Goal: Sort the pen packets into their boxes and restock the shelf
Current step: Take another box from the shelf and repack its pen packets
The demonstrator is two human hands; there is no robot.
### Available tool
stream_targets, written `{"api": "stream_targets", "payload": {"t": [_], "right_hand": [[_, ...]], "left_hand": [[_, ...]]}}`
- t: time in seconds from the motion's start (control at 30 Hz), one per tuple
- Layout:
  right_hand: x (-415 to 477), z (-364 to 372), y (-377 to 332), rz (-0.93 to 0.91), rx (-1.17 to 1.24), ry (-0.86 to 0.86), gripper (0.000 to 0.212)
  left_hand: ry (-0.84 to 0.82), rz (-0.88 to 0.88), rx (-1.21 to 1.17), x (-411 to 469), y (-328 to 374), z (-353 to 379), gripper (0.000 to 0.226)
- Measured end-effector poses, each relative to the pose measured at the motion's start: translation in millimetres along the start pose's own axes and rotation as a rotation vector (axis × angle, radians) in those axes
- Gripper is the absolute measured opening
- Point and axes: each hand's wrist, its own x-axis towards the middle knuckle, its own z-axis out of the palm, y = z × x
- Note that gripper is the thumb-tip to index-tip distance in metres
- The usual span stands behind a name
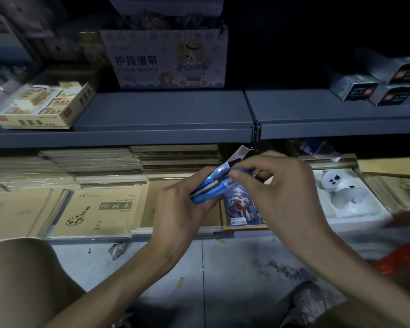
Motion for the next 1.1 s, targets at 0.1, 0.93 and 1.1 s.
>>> {"api": "stream_targets", "payload": {"t": [0.1,0.93,1.1], "right_hand": [[3.0,-12.4,0.5,-0.011,0.126,0.056,0.017],[20.9,-84.1,45.7,0.443,0.685,0.211,0.006],[16.1,-82.5,40.9,0.339,0.568,0.29,0.006]], "left_hand": [[0.003,0.005,-0.005,1.1,2.5,-3.0,0.051],[-0.083,-0.195,-0.393,1.8,-20.8,1.2,0.048],[-0.059,-0.146,-0.341,-1.1,-15.0,0.2,0.055]]}}
